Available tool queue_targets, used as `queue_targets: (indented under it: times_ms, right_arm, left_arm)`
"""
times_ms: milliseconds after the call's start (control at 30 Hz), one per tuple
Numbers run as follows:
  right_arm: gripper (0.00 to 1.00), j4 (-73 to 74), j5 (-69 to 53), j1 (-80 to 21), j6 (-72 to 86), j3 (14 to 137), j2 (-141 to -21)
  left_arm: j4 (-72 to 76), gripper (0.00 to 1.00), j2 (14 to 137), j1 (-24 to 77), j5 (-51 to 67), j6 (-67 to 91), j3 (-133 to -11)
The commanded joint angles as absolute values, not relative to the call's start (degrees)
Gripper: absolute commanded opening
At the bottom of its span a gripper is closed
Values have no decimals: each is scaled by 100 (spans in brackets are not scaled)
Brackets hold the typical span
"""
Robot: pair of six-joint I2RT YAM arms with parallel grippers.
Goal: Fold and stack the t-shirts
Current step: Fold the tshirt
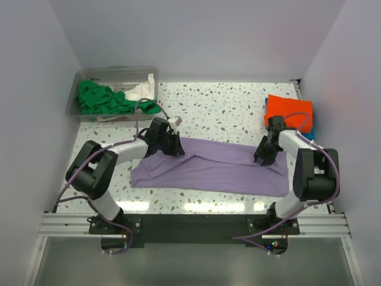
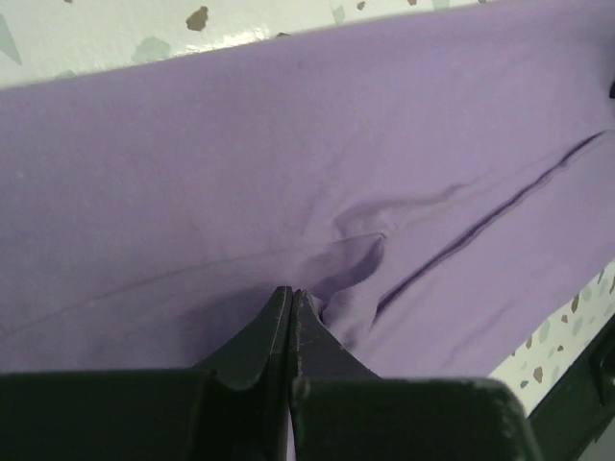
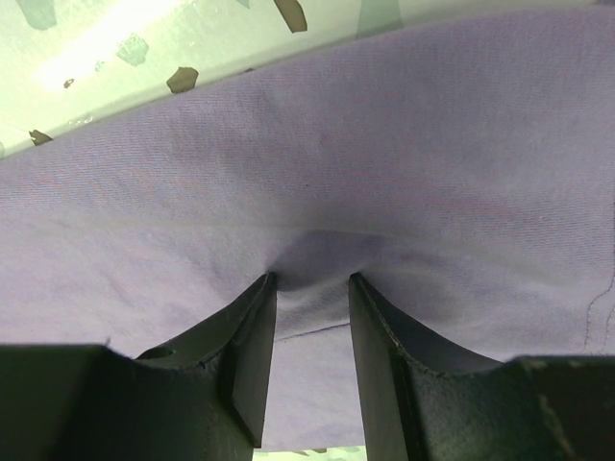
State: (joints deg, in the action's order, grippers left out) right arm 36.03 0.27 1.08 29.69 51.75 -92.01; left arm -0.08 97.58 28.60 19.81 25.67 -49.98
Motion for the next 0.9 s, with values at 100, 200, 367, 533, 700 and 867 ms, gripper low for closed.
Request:
queue_targets:
  times_ms: [100,200,367,533,700,867]
  right_arm:
    - [40,3331,-18,97,2936,4966,-9633]
    - [40,3331,-9,97,2918,4983,-9685]
    - [39,3357,-9,97,2883,5027,-9773]
    - [39,3375,-18,88,2865,5080,-9861]
    - [39,3384,-18,88,2856,5098,-9932]
    - [38,3393,62,97,2830,5133,-10019]
  left_arm:
    - [-263,0,9053,3085,2180,2786,-4790]
    - [-360,0,9018,3172,2206,2795,-4790]
    - [-501,0,9026,3357,2215,2795,-4799]
    - [-580,0,9114,3585,2329,2777,-4860]
    - [-764,0,9184,3805,2373,2690,-4983]
    - [-940,27,9246,3946,2601,2523,-5133]
